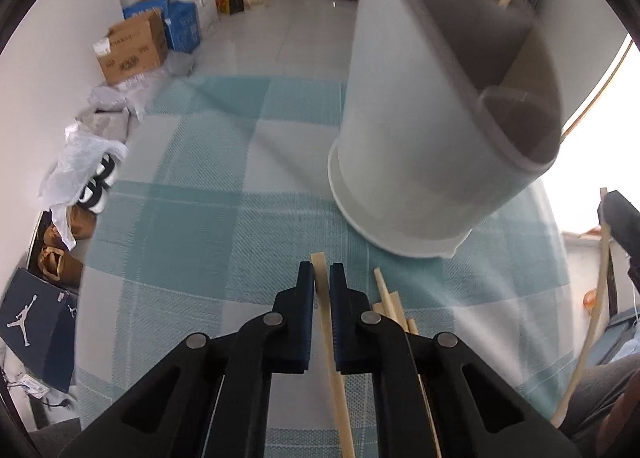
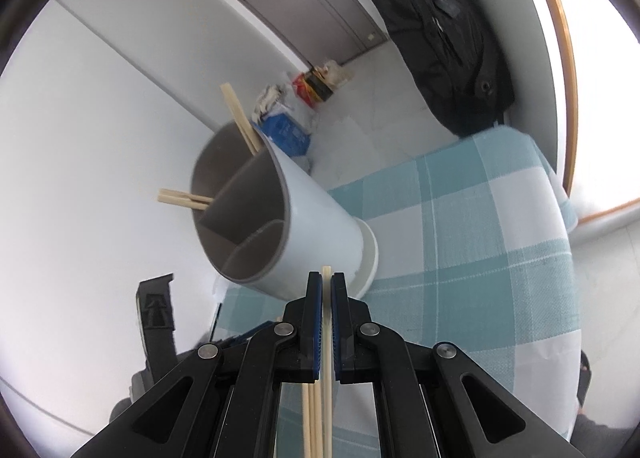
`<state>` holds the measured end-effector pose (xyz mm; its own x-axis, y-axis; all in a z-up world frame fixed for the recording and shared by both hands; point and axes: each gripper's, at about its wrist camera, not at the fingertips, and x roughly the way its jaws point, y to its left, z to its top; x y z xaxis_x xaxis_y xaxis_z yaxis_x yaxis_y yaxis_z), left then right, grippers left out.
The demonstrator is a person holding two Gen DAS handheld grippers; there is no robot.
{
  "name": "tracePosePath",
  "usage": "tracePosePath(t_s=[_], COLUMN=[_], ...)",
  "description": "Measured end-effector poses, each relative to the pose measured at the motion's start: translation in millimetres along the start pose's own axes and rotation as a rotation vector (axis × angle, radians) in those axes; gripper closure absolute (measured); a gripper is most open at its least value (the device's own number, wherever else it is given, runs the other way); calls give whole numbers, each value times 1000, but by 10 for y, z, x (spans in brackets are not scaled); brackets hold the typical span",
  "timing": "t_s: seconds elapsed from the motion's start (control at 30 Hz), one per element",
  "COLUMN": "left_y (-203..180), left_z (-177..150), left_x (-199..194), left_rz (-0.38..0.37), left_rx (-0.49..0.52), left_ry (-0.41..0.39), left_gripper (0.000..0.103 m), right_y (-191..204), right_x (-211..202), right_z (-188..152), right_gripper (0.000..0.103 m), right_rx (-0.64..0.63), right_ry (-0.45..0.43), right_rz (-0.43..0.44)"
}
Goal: Organize utensils
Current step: 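Close the left gripper on another chopstick while the right gripper holds its chopstick, then lift both held chopsticks and carry them above the utensil holder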
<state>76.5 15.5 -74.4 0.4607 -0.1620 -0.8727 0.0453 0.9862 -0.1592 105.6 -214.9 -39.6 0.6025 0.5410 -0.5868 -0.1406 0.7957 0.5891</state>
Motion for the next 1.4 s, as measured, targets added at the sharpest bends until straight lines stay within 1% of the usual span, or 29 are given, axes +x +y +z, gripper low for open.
tracePosePath(t_s=[0.07,0.2,0.37,0.6,0.73,0.87,1.17,1.27,1.4], left_y=[3,-24,-44,20,-13,-75,-173,-195,-249], left_z=[-7,-42,-47,64,116,167,279,329,417], left_x=[-160,-399,-634,-921,-1048,-1180,-1468,-1570,-1715], left_rz=[-16,-34,-77,-126,-142,-146,-163,-174,-169], left_rx=[-6,-4,-5,-24,-10,18,61,66,81], left_ry=[-60,-140,-198,-289,-319,-350,-375,-382,-402], left_gripper=[100,100,100,101,101,101,101,101,101], right_y=[64,158,278,634,744,838,987,1035,1119], right_x=[-62,-177,-310,-574,-701,-750,-828,-826,-851], right_z=[-4,-31,-59,4,43,108,314,415,561], right_gripper=[100,100,100,100,100,100,100,100,100], right_rx=[-29,-60,-73,-170,-177,-188,-225,-237,-262], right_ry=[-36,-82,-118,-230,-280,-298,-347,-359,-392], right_rz=[5,8,19,42,53,56,62,64,73])
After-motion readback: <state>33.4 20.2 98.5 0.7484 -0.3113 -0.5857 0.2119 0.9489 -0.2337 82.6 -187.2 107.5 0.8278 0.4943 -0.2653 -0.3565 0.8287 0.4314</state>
